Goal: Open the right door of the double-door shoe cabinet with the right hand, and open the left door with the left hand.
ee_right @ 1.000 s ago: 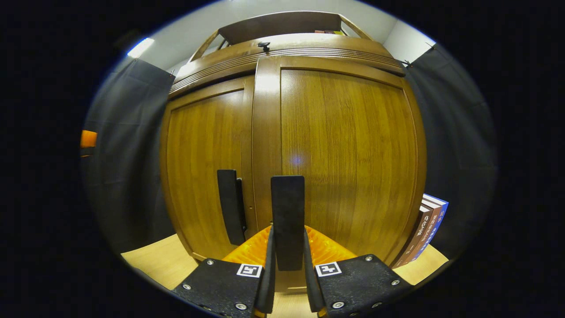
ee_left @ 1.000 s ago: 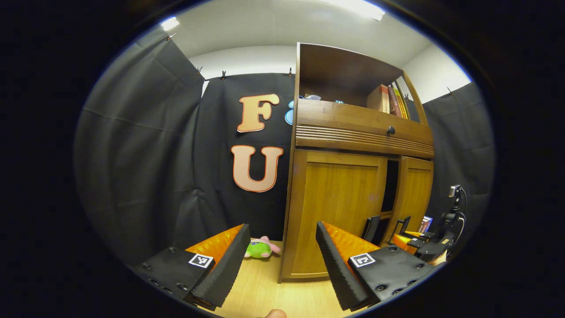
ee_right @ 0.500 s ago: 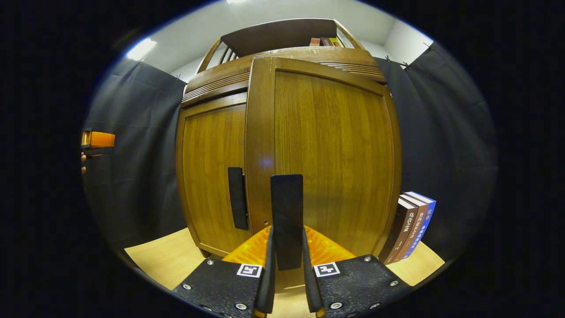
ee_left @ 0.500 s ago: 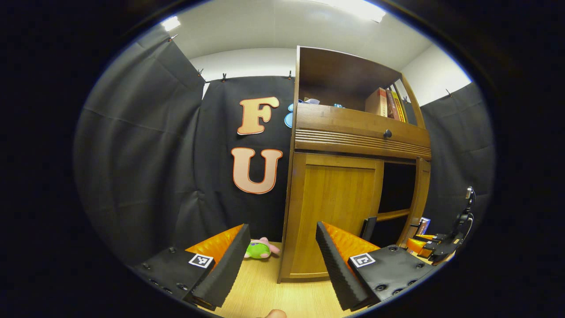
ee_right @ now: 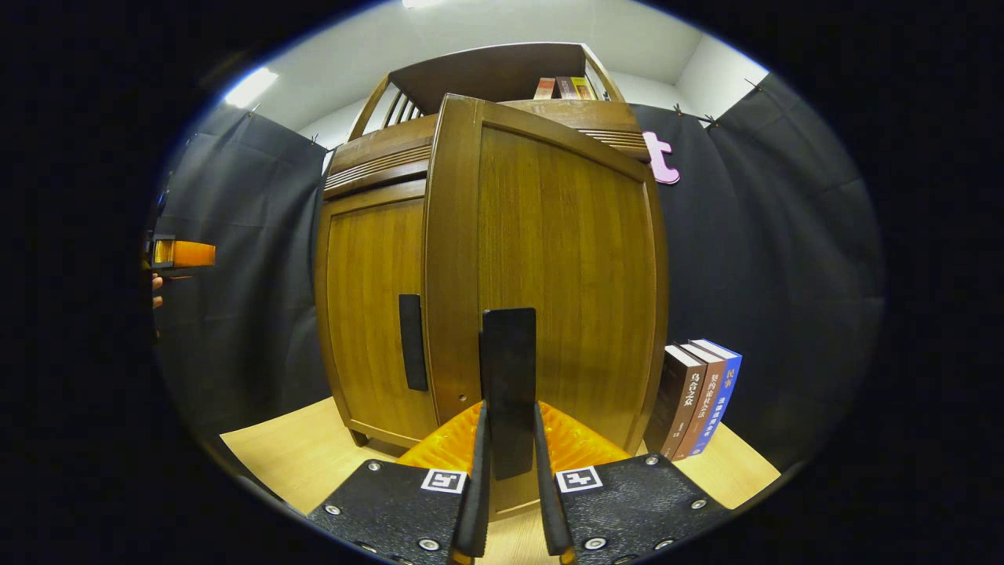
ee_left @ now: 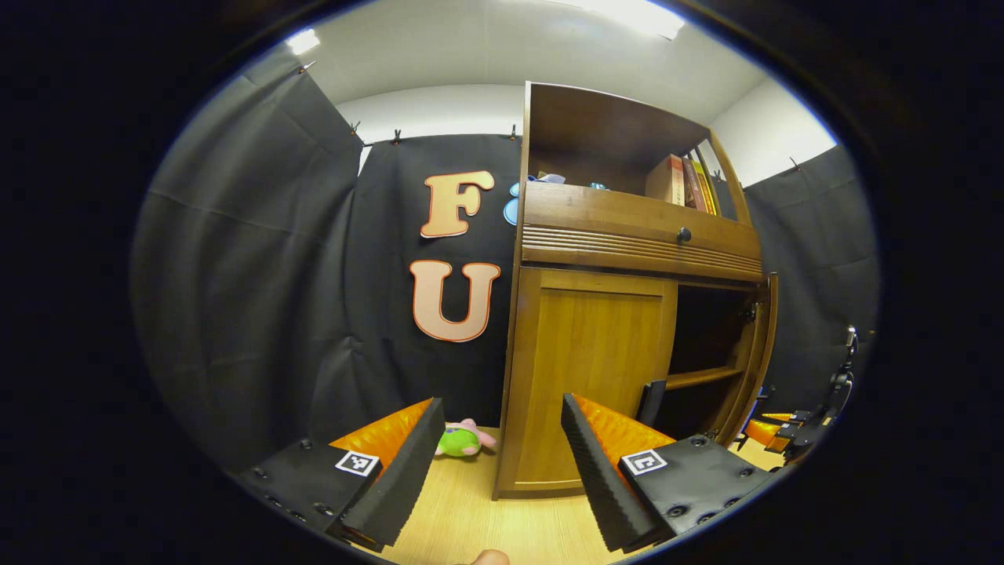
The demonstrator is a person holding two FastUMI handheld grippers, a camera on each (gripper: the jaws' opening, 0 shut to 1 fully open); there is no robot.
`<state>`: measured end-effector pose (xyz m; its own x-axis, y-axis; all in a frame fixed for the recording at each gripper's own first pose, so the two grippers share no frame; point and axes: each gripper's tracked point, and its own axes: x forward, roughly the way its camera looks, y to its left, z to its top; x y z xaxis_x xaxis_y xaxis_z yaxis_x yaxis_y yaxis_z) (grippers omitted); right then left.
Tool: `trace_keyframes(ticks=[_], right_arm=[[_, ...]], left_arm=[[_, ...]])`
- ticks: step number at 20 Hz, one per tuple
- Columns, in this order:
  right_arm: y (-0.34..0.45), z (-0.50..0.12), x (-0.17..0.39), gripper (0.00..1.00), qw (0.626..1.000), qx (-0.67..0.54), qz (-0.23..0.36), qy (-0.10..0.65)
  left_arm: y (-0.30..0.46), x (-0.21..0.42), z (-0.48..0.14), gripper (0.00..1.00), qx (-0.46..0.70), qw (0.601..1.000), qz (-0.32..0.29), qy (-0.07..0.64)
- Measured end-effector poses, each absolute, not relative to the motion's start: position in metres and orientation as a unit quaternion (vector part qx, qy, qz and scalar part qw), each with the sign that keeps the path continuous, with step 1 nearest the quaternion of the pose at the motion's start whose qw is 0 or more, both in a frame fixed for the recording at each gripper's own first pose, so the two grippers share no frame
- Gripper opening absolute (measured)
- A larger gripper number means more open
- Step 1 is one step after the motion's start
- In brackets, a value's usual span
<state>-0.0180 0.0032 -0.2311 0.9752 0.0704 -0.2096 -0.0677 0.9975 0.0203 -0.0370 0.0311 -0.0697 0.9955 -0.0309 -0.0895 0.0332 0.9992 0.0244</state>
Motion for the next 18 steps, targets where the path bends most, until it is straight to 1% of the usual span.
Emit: trace_keyframes(ticks=[1,3,4,8,9,10,11,12,13,14,15,18], right_arm=[[-0.003,-0.231,-0.023,0.36,0.994,0.008,0.031,0.108],[-0.009,-0.229,-0.034,0.25,0.994,0.0,0.023,0.108],[-0.013,-0.228,-0.039,0.24,0.994,-0.005,0.018,0.107],[-0.031,-0.223,-0.057,0.18,0.994,-0.015,-0.001,0.105],[-0.035,-0.222,-0.06,0.15,0.994,-0.019,-0.007,0.105],[-0.039,-0.221,-0.062,0.24,0.994,-0.024,-0.012,0.105],[-0.042,-0.221,-0.065,0.23,0.994,-0.027,-0.015,0.105],[-0.044,-0.22,-0.067,0.13,0.994,-0.027,-0.015,0.105],[-0.045,-0.22,-0.068,0.12,0.994,-0.023,-0.015,0.105],[-0.047,-0.221,-0.07,0.22,0.994,-0.017,-0.016,0.106],[-0.051,-0.219,-0.071,0.12,0.994,-0.013,-0.019,0.106],[-0.064,-0.218,-0.078,0.1,0.994,-0.016,-0.031,0.104]], left_arm=[[0.03,-0.037,-0.071,0.95,0.011,0.999,-0.018,0.047],[0.027,-0.039,-0.073,0.95,0.009,0.998,-0.021,0.05],[0.026,-0.039,-0.073,0.97,0.008,0.999,-0.021,0.049],[0.022,-0.041,-0.072,0.96,0.011,0.999,-0.019,0.044],[0.02,-0.042,-0.071,0.96,0.013,0.999,-0.02,0.043],[0.017,-0.043,-0.071,0.96,0.014,0.999,-0.022,0.043],[0.013,-0.044,-0.071,0.96,0.013,0.999,-0.025,0.043],[0.009,-0.044,-0.071,0.97,0.013,0.999,-0.028,0.043],[0.006,-0.045,-0.071,0.97,0.013,0.998,-0.03,0.044],[0.003,-0.046,-0.072,0.97,0.016,0.998,-0.033,0.046],[-0.001,-0.047,-0.072,0.97,0.019,0.998,-0.034,0.047],[-0.009,-0.049,-0.071,0.96,0.022,0.998,-0.036,0.047]])
